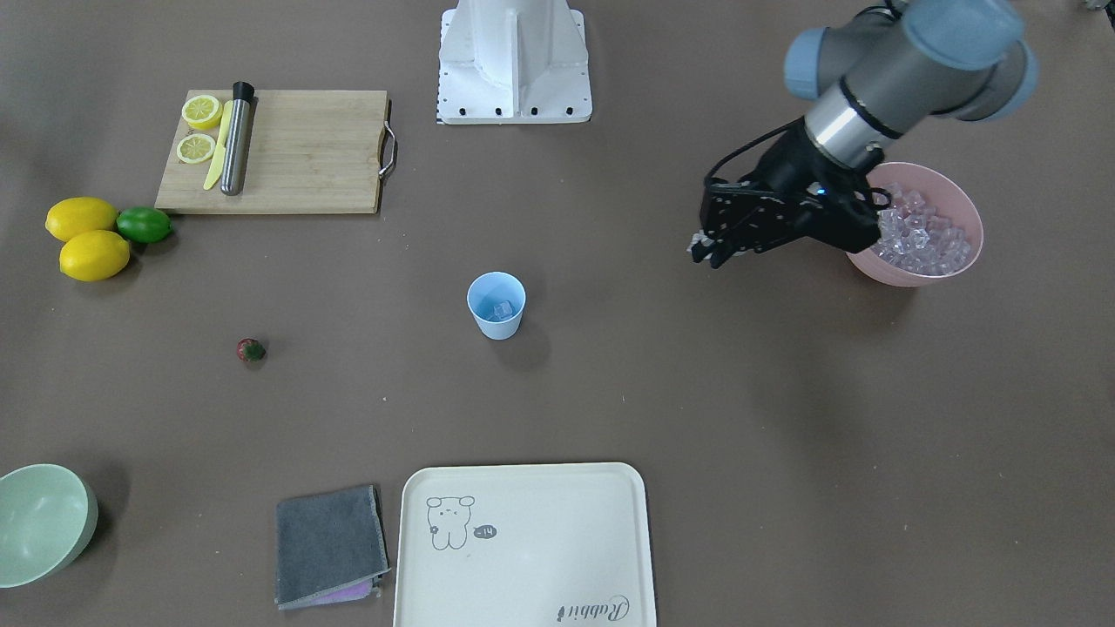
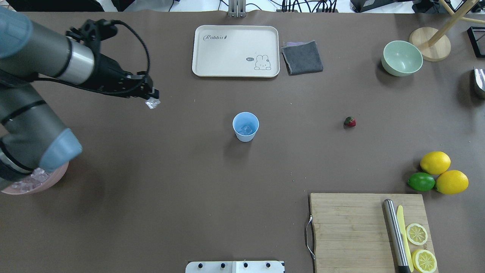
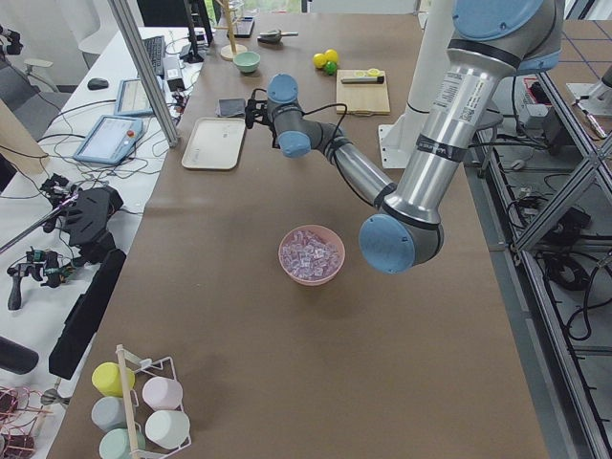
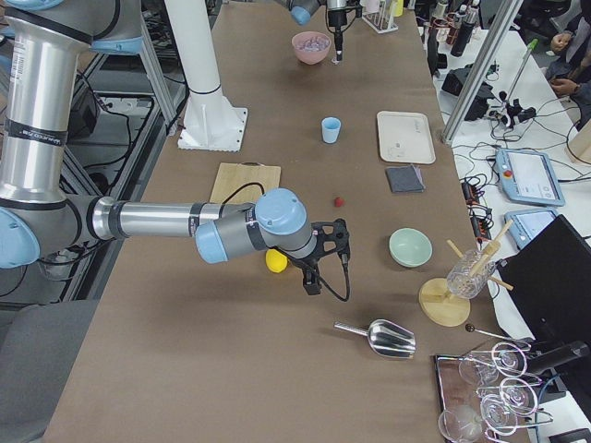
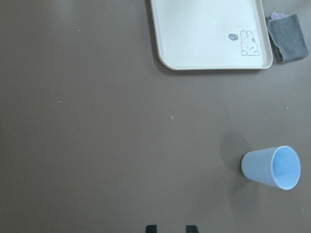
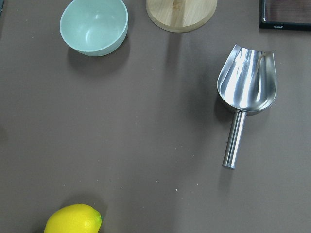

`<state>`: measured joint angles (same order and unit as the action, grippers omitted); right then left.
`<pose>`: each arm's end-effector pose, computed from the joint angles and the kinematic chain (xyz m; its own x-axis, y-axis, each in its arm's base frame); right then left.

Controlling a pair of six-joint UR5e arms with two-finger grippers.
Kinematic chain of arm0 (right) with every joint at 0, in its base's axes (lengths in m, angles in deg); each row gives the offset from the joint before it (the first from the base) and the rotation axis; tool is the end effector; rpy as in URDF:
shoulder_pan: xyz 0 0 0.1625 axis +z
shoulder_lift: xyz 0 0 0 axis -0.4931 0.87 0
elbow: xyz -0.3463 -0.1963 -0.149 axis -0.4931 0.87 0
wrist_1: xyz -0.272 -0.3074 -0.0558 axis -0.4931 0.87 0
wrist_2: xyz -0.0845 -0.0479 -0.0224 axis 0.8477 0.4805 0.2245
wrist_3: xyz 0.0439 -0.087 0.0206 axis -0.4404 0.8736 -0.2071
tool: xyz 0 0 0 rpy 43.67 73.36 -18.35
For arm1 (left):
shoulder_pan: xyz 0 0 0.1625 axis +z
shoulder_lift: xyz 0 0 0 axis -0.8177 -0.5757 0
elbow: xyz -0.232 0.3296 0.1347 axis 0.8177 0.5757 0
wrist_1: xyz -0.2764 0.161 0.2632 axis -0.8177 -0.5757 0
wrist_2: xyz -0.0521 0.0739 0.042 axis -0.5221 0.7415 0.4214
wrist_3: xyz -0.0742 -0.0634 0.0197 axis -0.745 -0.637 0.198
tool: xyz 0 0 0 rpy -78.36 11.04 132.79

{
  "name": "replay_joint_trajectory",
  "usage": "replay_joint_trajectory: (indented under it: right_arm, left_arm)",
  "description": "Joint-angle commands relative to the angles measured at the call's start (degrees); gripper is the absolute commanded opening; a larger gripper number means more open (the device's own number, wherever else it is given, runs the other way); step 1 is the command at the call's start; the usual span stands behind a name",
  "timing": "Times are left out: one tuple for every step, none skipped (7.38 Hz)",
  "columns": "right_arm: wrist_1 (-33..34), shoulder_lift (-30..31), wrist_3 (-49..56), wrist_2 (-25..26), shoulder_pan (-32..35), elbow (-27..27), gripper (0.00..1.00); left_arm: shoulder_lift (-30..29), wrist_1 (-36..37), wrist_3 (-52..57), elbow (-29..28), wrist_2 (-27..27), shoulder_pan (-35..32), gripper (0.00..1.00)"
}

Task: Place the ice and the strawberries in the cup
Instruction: 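Carry the ice cubes over the light-blue cup and release them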

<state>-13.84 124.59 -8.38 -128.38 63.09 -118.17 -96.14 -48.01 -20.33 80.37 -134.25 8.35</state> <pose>0.0749 -0.4011 0.5872 0.6362 -0.1279 0.7609 -0.1189 0.9581 0.2605 0.3526 -0.4894 0.2402 0.3107 0.0216 -0.9503 0.2000 0.9759 0.0876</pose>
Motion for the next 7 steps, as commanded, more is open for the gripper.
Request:
replay_joint_trajectory:
  right_arm:
    - [0.0, 0.0, 0.0, -0.06, 0.0, 0.0, 1.0]
    - [0.0, 0.09, 0.0, -0.06, 0.0, 0.0, 1.0]
    - [0.0, 0.09, 0.0, -0.06, 0.0, 0.0, 1.0]
    - [0.0, 0.09, -0.09, -0.24, 0.0, 0.0, 1.0]
    - [0.0, 0.0, 0.0, -0.15, 0.0, 0.0, 1.0]
    - [0.0, 0.0, 0.09, -0.24, 0.0, 0.0, 1.0]
    - [0.0, 0.0, 0.09, -0.24, 0.0, 0.0, 1.0]
  left_arm:
    - [-6.73, -0.43, -14.76, -2.86, 18.56, 10.0, 0.0]
    - [-9.54, -0.61, -19.77, -5.67, 24.63, 12.99, 0.0]
    - [-10.61, -0.7, -20.17, -7.26, 29.05, 15.8, 0.0]
    - [-11.93, -2.35, -20.35, -8.93, 31.18, 17.74, 0.0]
    - [-13.33, -3.93, -20.61, -11.3, 34.25, 18.81, 0.0]
    - [-15.35, -4.38, -20.87, -13.32, 35.15, 19.08, 0.0]
    - [-16.85, -4.56, -22.18, -15.17, 35.15, 19.08, 0.0]
